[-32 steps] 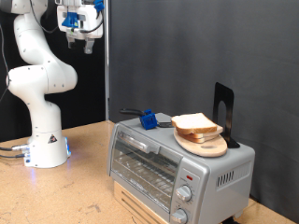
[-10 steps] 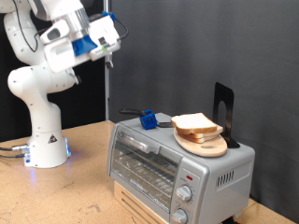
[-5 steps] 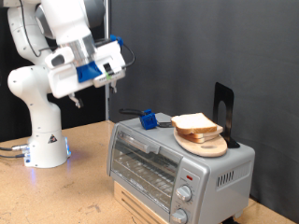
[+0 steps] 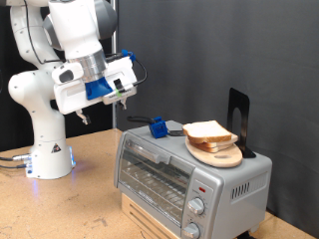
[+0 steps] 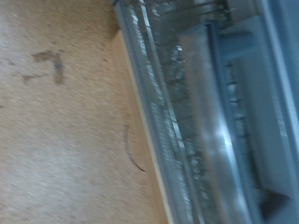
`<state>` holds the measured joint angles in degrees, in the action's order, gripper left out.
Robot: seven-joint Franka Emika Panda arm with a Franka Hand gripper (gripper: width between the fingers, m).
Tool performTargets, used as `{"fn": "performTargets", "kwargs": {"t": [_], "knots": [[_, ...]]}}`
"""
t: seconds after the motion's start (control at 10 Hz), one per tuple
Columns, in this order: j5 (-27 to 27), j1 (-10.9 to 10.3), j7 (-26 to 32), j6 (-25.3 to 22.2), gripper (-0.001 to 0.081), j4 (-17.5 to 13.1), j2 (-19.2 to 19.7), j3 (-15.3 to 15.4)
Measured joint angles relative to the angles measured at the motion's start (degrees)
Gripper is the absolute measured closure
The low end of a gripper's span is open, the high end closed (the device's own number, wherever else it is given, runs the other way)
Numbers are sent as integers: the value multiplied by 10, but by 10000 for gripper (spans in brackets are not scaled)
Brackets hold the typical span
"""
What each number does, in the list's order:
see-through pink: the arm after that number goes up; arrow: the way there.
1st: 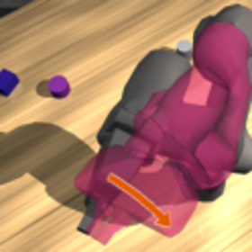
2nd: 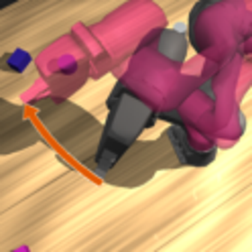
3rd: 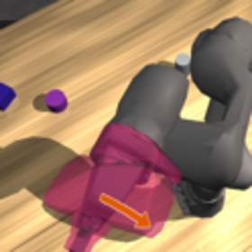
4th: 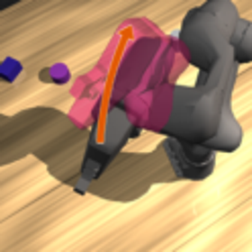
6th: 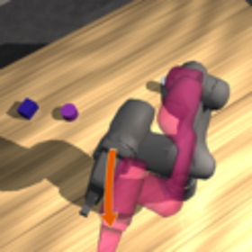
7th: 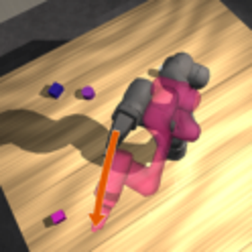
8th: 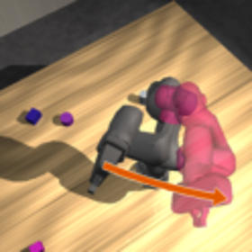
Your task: Make a piece of toast with the oven
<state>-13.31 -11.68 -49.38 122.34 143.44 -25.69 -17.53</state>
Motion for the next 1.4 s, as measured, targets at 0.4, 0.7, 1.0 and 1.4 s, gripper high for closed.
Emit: {"fn": "performTargets", "kwargs": {"t": [0.4, 0.7, 1.0, 1.4], "knots": [[-57, -20, 58, 81, 124, 11, 46, -6], [-51, -21, 40, 100, 124, -3, 112, 15], [-58, -24, 40, 109, 124, -1, 137, 29], [-58, -24, 40, 103, 124, 15, 139, 44]]}}
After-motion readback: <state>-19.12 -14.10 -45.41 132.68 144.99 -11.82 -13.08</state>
